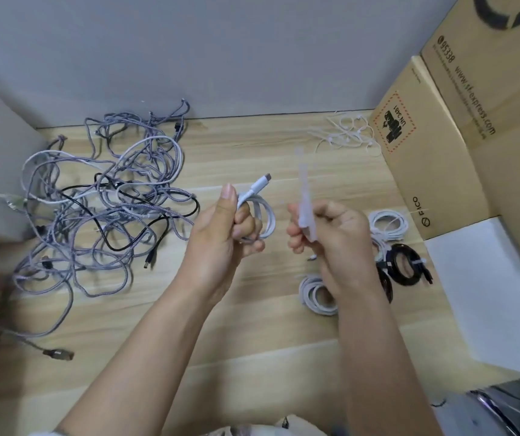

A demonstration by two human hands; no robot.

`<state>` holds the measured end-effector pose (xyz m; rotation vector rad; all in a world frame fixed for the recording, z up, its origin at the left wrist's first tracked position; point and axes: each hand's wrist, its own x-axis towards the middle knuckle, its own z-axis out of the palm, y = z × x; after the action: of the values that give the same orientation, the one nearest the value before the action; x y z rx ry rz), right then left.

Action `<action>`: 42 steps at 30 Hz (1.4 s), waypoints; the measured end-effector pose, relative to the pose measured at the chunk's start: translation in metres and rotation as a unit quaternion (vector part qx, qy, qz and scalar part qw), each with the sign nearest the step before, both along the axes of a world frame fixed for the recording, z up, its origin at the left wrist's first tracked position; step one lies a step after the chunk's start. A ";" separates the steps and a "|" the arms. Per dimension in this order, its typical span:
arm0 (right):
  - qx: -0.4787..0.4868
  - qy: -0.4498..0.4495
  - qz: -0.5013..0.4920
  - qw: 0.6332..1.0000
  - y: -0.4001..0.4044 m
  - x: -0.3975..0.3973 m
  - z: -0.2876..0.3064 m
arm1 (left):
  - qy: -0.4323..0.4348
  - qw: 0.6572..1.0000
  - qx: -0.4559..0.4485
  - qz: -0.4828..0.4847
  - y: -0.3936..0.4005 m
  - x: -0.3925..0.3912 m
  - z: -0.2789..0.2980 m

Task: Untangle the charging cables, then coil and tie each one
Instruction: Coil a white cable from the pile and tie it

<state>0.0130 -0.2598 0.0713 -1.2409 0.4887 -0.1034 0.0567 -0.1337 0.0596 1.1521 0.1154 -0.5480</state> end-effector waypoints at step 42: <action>0.218 0.011 0.004 0.976 0.099 -0.081 0.038 | -0.374 0.895 0.241 -0.033 0.065 -0.069 0.024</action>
<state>-0.0678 -0.1605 0.1093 -0.8146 0.4947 0.0249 -0.0121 -0.0682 0.0839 1.7883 -0.4821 -0.0947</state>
